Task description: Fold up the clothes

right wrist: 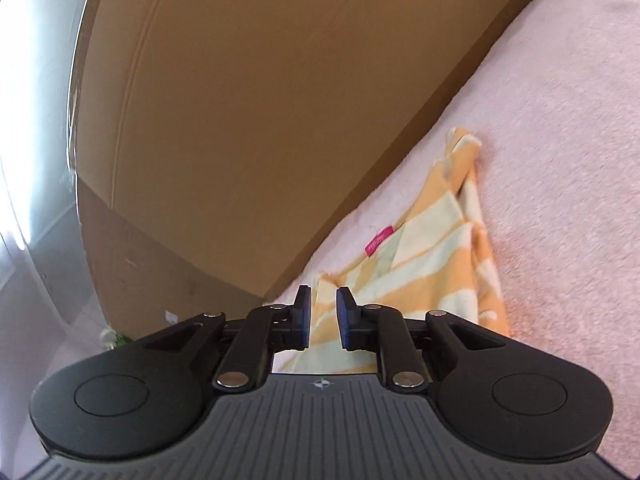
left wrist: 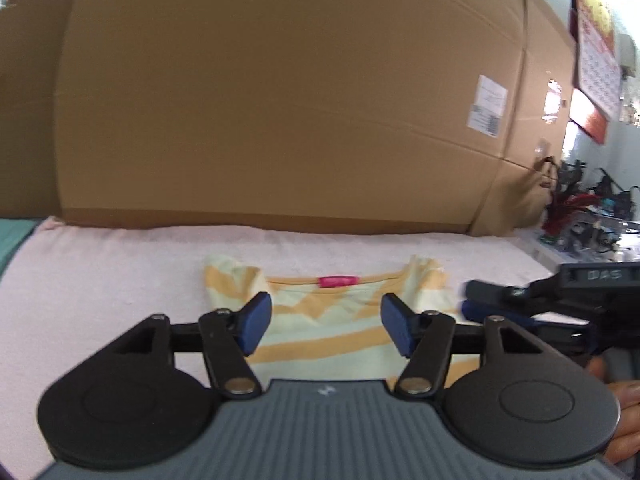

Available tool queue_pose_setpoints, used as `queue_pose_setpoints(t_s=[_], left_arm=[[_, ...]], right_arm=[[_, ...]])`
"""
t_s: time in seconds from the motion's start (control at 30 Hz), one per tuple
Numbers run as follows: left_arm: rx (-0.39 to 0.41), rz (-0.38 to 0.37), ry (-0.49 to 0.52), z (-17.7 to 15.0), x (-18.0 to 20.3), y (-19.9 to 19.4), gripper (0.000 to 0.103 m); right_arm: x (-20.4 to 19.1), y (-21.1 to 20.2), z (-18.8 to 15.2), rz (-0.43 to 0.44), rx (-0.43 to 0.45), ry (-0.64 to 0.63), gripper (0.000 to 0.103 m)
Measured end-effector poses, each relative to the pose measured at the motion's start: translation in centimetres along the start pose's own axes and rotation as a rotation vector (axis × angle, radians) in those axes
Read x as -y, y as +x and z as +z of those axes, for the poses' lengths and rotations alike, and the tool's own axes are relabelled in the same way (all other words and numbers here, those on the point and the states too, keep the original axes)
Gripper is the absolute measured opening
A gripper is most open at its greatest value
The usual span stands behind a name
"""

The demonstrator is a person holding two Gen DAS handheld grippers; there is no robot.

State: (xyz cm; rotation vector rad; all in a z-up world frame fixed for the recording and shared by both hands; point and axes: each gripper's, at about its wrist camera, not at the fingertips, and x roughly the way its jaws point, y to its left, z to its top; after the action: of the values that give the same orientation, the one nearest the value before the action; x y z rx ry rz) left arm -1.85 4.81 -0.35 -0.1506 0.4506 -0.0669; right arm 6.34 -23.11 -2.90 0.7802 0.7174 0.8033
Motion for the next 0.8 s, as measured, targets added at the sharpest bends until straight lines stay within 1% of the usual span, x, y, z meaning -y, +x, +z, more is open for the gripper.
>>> queue_pose_setpoints(t_s=[0.03,0.07,0.1,0.17,0.2,0.23,0.37,0.43,0.5,0.53,0.57,0.6,0.63,0.67,0.73,0.77,0.8], left_arm=[[-0.017,0.001,0.003,-0.2,0.6,0.8,0.066],[-0.052,0.034,0.010,-0.6,0.8,1.9,0.066],[-0.068,0.049,0.018,-1.0,0.8,2.2,0.066],[-0.091,0.068,0.035,-1.5,0.6,2.6,0.066],[-0.094,0.069,0.062,-1.7,0.6,2.6,0.067],[-0.094,0.063,0.076,-1.9,0.3,2.4,0.067],[-0.104,0.037,0.054,-2.1,-1.5,2.1,0.067],[-0.103,0.101,0.132,-2.3,0.0,2.7,0.069],[-0.094,0.127,0.171,-2.4,0.6,2.6,0.072],[-0.083,0.106,0.156,-2.2,0.2,1.7,0.071],[-0.070,0.078,0.134,-2.0,-0.4,0.8,0.069],[-0.057,0.050,0.112,-1.8,-0.9,-0.2,0.061],[-0.044,0.030,0.124,-1.8,-0.8,-1.4,0.057],[-0.031,0.011,0.143,-1.8,-0.6,-2.8,0.055],[-0.078,-0.042,0.161,-1.9,0.3,-3.9,0.055],[-0.087,-0.052,0.184,-2.0,0.9,-4.2,0.055],[-0.096,-0.032,0.214,-2.1,1.6,-4.1,0.057]], right_arm=[[-0.2,0.5,-0.2,-0.075,0.005,-0.043,0.009],[-0.4,1.1,-0.4,-0.151,0.009,-0.086,0.000],[-0.5,1.5,-0.6,-0.212,0.015,-0.126,0.000],[-0.7,1.9,-0.8,-0.232,0.009,-0.197,0.000],[-0.7,2.0,-0.8,-0.245,0.006,-0.214,0.000],[-0.6,1.8,-0.8,-0.242,0.009,-0.209,0.000],[-0.1,1.1,-0.8,-0.222,0.016,-0.197,0.000],[-0.2,1.0,-0.6,-0.229,0.011,-0.204,0.000],[-0.2,0.7,-0.5,-0.234,0.011,-0.205,0.000],[-0.2,-0.4,-0.3,-0.224,0.040,-0.175,0.000],[-0.4,-1.5,-0.2,-0.216,0.067,-0.165,0.006],[-1.5,-2.8,-0.4,-0.215,0.086,-0.239,0.007],[-2.6,-4.0,-0.7,-0.214,0.095,-0.310,0.007],[-3.6,-4.3,-1.1,-0.217,0.054,-0.367,0.007],[-5.2,-3.8,-2.3,-0.227,-0.048,-0.436,0.008],[-6.0,-3.4,-2.9,-0.238,-0.100,-0.476,0.008],[-6.7,-2.3,-3.5,-0.271,-0.155,-0.540,0.008]])
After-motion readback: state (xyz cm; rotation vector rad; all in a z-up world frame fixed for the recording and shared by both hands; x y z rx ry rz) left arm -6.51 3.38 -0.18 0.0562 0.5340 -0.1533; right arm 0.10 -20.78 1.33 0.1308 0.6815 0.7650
